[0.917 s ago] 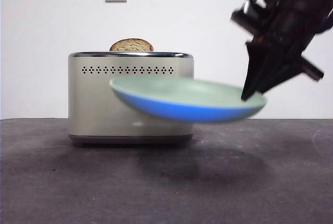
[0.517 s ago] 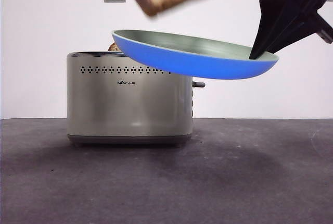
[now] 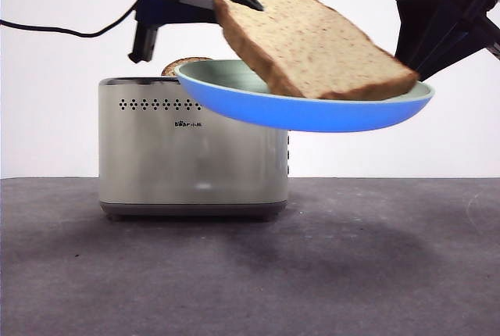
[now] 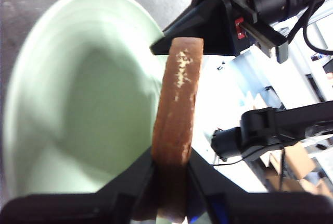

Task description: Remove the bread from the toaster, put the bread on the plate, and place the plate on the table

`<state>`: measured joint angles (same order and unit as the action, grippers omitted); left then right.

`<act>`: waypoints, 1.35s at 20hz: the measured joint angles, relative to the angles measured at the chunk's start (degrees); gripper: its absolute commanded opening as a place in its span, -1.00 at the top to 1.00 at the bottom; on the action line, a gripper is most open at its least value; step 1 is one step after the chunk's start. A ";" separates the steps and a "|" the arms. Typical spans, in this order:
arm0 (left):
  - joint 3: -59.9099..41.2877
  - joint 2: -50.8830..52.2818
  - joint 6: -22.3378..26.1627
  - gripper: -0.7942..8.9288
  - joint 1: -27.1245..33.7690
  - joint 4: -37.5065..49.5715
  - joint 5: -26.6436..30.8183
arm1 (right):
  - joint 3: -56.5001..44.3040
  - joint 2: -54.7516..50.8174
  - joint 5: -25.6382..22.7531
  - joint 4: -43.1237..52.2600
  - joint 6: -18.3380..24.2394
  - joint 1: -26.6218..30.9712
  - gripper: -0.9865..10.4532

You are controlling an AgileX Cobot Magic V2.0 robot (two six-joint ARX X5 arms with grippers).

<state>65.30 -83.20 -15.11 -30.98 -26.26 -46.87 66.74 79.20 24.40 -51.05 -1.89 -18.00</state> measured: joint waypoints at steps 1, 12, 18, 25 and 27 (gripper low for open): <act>0.00 -0.04 -0.07 0.85 -0.72 0.07 3.08 | 0.00 0.00 -0.04 -0.11 0.07 -0.04 0.85; 1.38 -0.09 -0.39 0.11 -4.37 -2.27 18.75 | 0.00 0.00 -0.24 -1.01 0.17 -0.74 0.85; 13.99 -0.11 5.70 0.11 -8.46 -14.99 32.15 | 0.00 0.00 -3.50 -1.05 0.20 -0.74 0.85; 28.98 0.13 13.84 0.12 -12.04 -25.77 40.52 | 0.00 0.00 -8.90 -1.20 0.46 -0.66 0.85; 29.97 1.99 14.53 0.12 -12.70 -25.42 40.54 | 0.00 0.24 -11.30 -1.77 0.92 0.31 0.85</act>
<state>95.26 -81.21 -0.58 -43.68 -51.68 -6.33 66.74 79.44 13.10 -52.82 -0.97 -17.69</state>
